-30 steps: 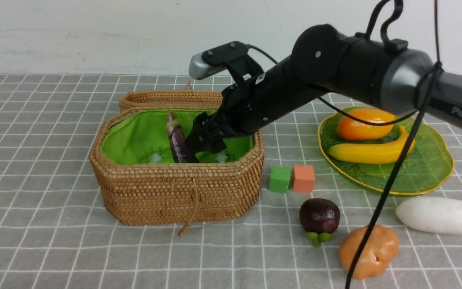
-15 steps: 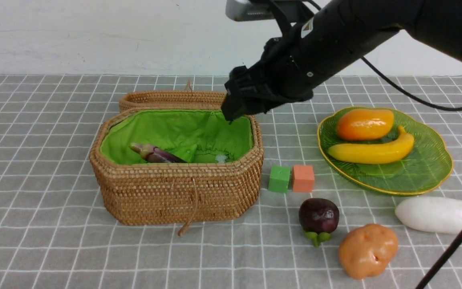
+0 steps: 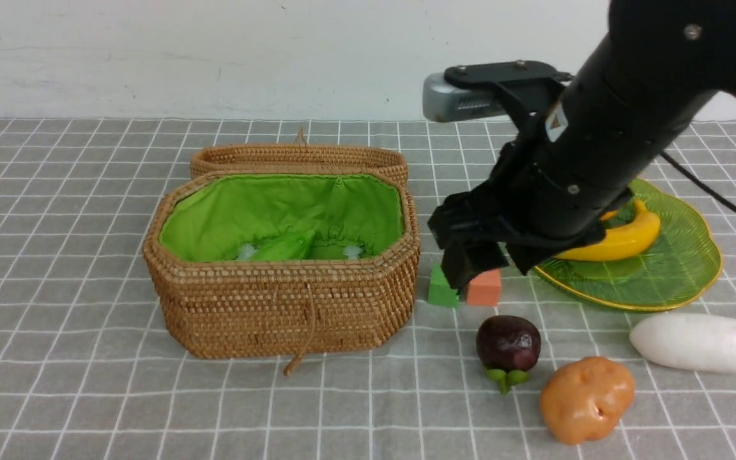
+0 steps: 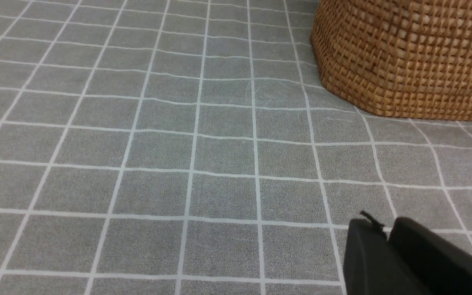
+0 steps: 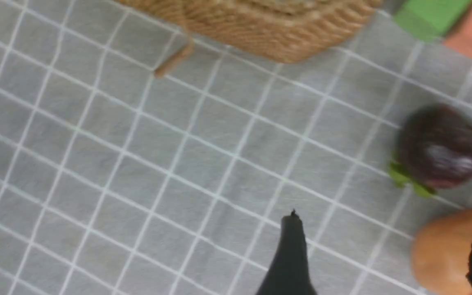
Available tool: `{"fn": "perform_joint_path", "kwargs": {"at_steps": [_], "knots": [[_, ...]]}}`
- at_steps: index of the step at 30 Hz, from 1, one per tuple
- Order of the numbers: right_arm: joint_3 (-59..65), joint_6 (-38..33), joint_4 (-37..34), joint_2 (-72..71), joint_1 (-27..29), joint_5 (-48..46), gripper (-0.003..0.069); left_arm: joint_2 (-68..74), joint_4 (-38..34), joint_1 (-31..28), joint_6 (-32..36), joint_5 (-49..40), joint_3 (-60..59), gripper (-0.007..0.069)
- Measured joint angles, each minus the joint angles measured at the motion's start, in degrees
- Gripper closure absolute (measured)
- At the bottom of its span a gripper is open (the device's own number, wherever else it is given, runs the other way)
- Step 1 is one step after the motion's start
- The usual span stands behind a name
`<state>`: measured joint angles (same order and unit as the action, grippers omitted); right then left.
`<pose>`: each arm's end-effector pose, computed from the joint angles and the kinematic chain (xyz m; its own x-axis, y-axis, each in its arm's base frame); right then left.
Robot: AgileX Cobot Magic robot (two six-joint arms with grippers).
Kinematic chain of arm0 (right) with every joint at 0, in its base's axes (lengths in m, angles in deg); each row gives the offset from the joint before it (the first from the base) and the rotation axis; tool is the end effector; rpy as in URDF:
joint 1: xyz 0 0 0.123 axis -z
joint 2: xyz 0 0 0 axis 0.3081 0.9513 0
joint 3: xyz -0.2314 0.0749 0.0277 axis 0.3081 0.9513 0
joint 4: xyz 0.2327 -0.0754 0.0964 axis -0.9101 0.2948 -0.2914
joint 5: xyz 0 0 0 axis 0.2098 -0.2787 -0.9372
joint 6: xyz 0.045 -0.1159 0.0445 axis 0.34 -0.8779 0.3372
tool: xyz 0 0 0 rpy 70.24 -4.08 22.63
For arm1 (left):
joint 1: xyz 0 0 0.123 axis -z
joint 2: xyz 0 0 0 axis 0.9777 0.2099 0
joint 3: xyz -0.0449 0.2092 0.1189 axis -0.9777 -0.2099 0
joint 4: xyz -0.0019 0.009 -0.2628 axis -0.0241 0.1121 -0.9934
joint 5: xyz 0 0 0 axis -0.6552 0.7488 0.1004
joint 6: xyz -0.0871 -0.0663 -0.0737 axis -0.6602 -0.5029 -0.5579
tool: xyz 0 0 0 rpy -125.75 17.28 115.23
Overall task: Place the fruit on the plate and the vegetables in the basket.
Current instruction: Take a daikon with your right arm and place it on the basket on the left.
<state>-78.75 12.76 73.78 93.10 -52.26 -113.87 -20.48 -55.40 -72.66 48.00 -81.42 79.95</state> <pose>0.2930 0.2117 0.2797 -0.8538 -0.2995 -0.4259 -0.4008 0.9001 0.1705 0.1430 -0.0081 0.1564 -0.3189 -0.1246 -0.9396 0.0066 0.9910 -0.1337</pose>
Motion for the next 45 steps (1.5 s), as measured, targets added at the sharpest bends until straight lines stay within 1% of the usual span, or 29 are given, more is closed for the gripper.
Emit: {"fn": "perform_joint_path", "kwargs": {"at_steps": [3, 4, 7, 8, 9, 11, 12, 16, 19, 20, 21, 22, 27, 31, 35, 39, 44, 45], "knots": [[2.45, 4.58, 5.10, -3.93, 0.00, 0.00, 0.0119, 0.00, 0.00, 0.00, 0.00, 0.00, 0.00, 0.0550], [2.83, 4.94, 5.85, -4.19, 0.00, 0.00, 0.0119, 0.00, 0.00, 0.00, 0.00, 0.00, 0.00, 0.0550], [5.94, 10.91, 11.48, -8.19, 0.00, 0.00, 0.0119, 0.00, 0.00, 0.00, 0.00, 0.00, 0.00, 0.0550], [6.12, 11.22, 11.76, -8.60, 0.00, 0.00, 0.0119, 0.00, 0.00, 0.00, 0.00, 0.00, 0.00, 0.0550], [7.54, 14.15, 13.90, -10.02, 0.00, 0.07, 0.0119, 0.00, 0.00, 0.00, 0.00, 0.00, 0.00, 0.0548], [8.27, 15.98, 14.77, -10.86, 0.00, 0.07, 0.0119, 0.00, 0.00, 0.00, 0.00, 0.00, 0.00, 0.0547], [8.95, 18.91, 15.69, -11.73, 0.00, 0.31, 0.0119, 0.00, 0.00, 0.00, 0.00, 0.00, 0.00, 0.0545], [9.77, 23.34, 16.89, -12.70, 0.53, 0.70, 0.0120, 0.00, 0.00, 0.00, 0.00, 0.00, 0.00, 0.0541], [9.98, 24.43, 16.74, -12.82, 1.97, 0.83, 0.0120, 0.00, 0.00, 0.00, 0.00, 0.00, 0.00, 0.0538], [10.16, 24.78, 16.10, -12.82, 4.04, 0.88, 0.0120, 0.00, 0.00, 0.00, 0.00, 0.00, 0.00, 0.0536], [10.18, 24.84, 15.82, -12.82, 4.64, 0.88, 0.0120, 0.00, 0.00, 0.00, 0.00, 0.00, 0.00, 0.0536], [10.23, 24.99, 14.84, -12.82, 6.98, 0.96, 0.0120, 0.00, 0.00, 0.00, 0.00, 0.00, 0.00, 0.0535], [10.23, 24.99, 11.27, -12.82, 15.23, 1.37, 0.0120, 0.00, 0.00, 0.00, 0.00, 0.00, 0.00, 0.0532], [11.29, 25.47, 10.54, -12.89, 20.75, 0.04, 0.0120, 0.00, 0.00, 0.00, 0.00, 0.00, 0.00, 0.0531], [14.75, 27.29, 10.23, -13.31, 23.66, 0.22, 0.0120, 0.00, 0.07, 0.00, 0.00, 0.00, 0.00, 0.0531], [22.97, 31.47, 8.54, -13.93, 28.04, 6.18, 0.0120, 0.00, 0.24, 0.00, 0.00, 0.00, 0.00, 0.0531], [30.36, 37.28, 0.72, -13.86, 35.95, 16.63, 0.0120, 0.00, 0.24, 0.00, 0.00, 0.00, 0.00, 0.0529], [30.36, 37.60, 0.42, -13.86, 36.27, 16.63, 0.0120, 0.00, 0.24, 0.00, 0.00, 0.00, 0.00, 0.0529]]}}
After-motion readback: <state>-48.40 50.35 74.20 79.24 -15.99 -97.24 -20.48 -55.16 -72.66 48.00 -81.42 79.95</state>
